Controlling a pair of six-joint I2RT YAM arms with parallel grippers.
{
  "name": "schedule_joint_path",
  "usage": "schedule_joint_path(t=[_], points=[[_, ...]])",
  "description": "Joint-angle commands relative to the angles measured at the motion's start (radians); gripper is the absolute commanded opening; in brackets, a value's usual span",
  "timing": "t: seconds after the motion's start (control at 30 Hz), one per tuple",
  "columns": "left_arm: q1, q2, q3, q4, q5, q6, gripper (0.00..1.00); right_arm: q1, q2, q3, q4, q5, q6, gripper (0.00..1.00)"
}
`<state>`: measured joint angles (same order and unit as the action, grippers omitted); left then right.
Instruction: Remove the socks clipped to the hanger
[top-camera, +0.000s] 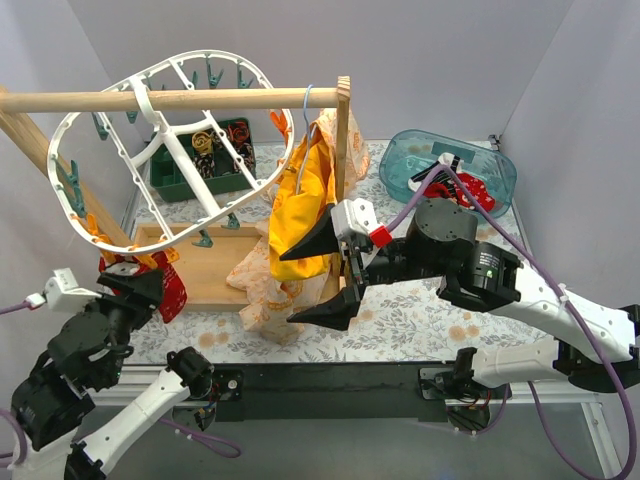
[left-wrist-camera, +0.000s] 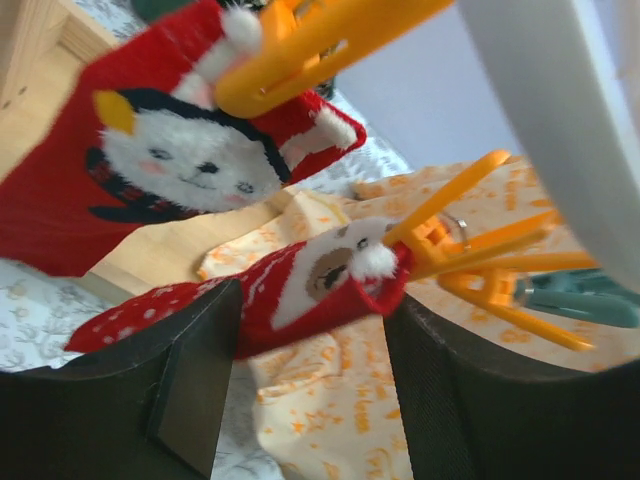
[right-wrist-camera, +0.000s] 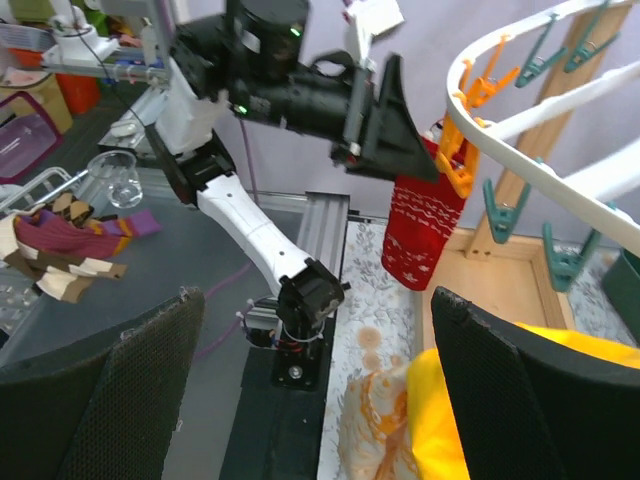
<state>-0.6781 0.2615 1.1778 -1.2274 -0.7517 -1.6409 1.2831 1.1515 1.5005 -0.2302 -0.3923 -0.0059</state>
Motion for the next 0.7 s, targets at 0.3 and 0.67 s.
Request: schedule_joint_path(t=[0.3, 0.67], points=[[-0.003, 0.013, -0.093, 0.238, 0.147, 0.165, 0.00, 0.068, 0.131, 0.038, 0.123, 0.015, 0.050, 0.98], [-0.003, 0.018, -0.038, 0.237, 0.423, 0.075, 0.00, 0.128, 0.393, 0.201, 0.097, 0.154, 0.046, 0.98]])
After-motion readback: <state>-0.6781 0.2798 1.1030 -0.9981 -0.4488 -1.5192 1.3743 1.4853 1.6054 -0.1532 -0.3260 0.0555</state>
